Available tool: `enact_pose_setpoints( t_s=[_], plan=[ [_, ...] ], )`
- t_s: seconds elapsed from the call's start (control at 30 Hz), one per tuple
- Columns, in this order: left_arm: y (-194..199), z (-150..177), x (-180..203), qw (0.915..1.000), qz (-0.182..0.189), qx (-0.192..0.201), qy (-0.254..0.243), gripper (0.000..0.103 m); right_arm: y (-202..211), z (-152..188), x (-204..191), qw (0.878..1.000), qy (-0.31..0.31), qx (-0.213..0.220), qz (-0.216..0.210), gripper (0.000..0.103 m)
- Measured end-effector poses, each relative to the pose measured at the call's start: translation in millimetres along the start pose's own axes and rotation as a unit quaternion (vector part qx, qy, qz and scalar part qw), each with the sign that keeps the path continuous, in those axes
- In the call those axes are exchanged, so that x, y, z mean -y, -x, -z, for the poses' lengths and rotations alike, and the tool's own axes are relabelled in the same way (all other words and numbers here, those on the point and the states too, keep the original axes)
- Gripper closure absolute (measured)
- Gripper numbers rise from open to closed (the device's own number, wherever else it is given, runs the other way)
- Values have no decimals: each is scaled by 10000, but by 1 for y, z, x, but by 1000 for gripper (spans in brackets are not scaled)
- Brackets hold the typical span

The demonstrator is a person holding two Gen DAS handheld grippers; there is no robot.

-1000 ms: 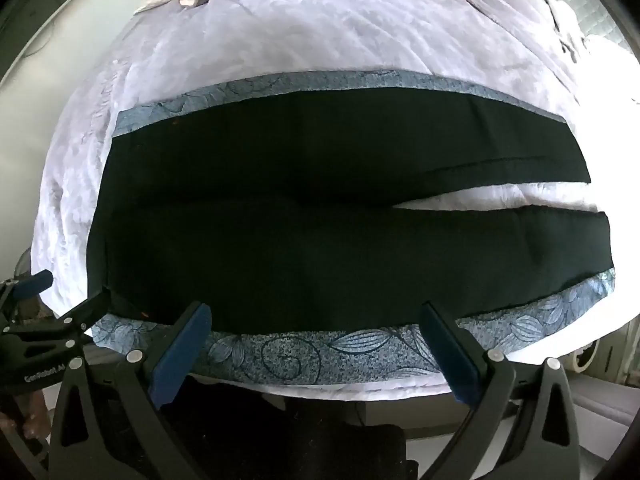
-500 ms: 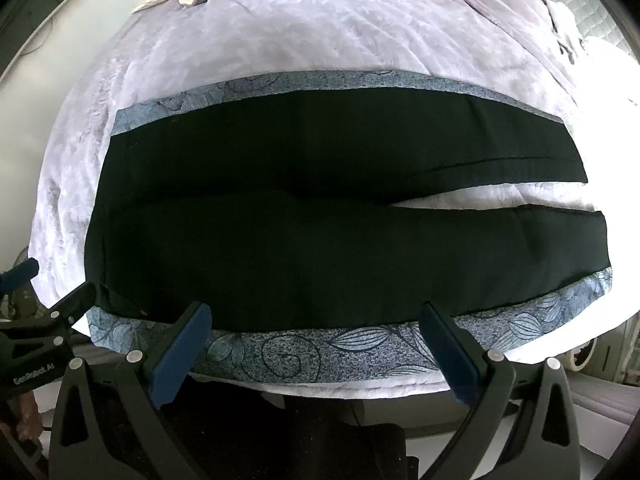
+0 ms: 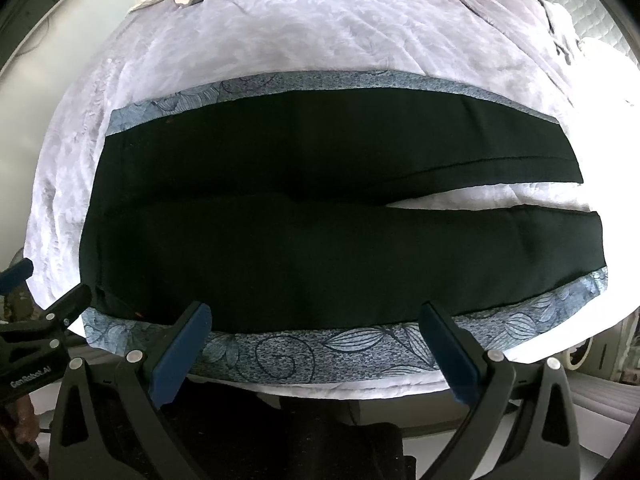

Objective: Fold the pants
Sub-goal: 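Position both grippers open over the trouser hem band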

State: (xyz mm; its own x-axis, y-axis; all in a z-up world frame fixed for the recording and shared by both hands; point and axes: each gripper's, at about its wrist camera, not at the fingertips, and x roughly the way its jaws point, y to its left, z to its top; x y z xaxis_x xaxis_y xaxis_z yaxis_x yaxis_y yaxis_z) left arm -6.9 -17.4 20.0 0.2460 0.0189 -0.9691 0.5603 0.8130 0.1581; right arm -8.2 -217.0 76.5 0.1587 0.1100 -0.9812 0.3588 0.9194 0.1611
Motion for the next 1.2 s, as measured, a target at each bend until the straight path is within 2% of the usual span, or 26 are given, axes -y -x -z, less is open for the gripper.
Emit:
enact_pose_setpoints(
  t_s=[0.63, 1.2],
  plan=[
    [-3, -1, 0, 10000, -6, -71, 22, 0, 2, 0, -2, 10000, 25, 22, 47, 0],
    [-12, 8, 9, 9997, 11, -259, -9, 0, -11, 10, 10, 9998, -23, -168, 94, 0]
  ],
)
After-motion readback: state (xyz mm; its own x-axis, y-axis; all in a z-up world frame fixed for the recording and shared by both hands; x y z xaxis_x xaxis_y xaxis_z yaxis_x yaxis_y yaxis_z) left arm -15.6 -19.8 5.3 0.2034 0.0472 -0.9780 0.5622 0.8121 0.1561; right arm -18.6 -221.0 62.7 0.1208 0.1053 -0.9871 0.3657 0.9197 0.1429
